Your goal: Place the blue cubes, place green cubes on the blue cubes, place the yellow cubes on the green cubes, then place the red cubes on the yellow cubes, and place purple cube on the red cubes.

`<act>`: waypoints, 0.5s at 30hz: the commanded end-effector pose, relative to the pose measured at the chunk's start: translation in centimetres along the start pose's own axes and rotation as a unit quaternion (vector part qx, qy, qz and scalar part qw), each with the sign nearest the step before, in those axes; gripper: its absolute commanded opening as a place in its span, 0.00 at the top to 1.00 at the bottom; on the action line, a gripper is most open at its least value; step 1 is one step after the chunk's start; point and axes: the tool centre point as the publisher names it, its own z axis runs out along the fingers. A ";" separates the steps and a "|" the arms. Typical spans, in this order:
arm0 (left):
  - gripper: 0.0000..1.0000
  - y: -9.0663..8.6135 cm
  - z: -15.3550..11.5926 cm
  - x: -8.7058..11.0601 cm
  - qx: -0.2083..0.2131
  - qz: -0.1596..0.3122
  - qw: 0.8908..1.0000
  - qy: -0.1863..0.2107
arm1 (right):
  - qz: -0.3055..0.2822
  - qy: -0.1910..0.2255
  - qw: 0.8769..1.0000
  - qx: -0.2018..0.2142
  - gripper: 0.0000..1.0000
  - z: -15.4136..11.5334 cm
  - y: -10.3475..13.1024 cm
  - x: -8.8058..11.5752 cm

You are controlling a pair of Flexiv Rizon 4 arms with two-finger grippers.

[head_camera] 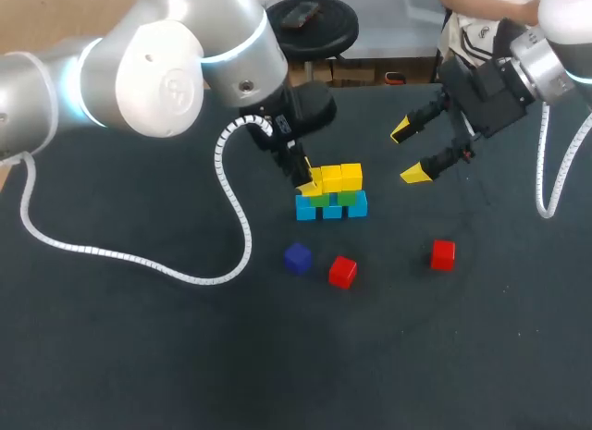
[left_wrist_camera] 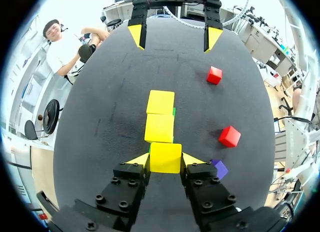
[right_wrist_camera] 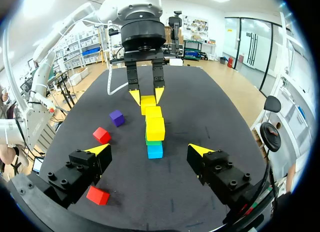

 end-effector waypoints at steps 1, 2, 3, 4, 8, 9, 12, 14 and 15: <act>1.00 0.3 0.0 -0.2 0.002 0.000 1.000 0.004 | 0.000 0.000 1.000 0.001 0.00 0.0 0.1 0.0; 1.00 0.3 0.0 -0.2 0.002 -0.001 1.000 0.004 | 0.000 0.000 1.000 0.001 0.00 0.0 0.1 0.0; 1.00 0.3 0.0 -0.2 0.002 -0.001 1.000 0.004 | 0.000 0.000 1.000 0.001 0.00 0.0 0.1 0.0; 1.00 0.3 0.0 -0.2 0.002 -0.001 1.000 0.004 | 0.000 0.000 1.000 0.001 0.00 0.0 0.1 0.0; 1.00 0.4 0.1 -0.2 0.001 -0.003 1.000 0.005 | 0.000 0.000 1.000 0.001 0.00 0.0 0.1 0.0; 1.00 0.4 0.1 -0.2 0.001 -0.003 1.000 0.005 | 0.000 0.000 1.000 0.001 0.00 0.0 0.1 0.0; 1.00 0.5 0.1 -0.2 -0.001 -0.004 1.000 0.005 | 0.000 0.000 1.000 0.001 0.00 0.0 0.1 0.0; 1.00 0.5 0.1 -0.1 -0.005 -0.006 1.000 0.001 | 0.000 0.000 1.000 0.001 0.00 0.0 0.1 0.0; 1.00 0.5 0.2 0.0 -0.008 -0.007 1.000 -0.003 | 0.000 0.000 1.000 0.001 0.00 0.0 0.1 0.0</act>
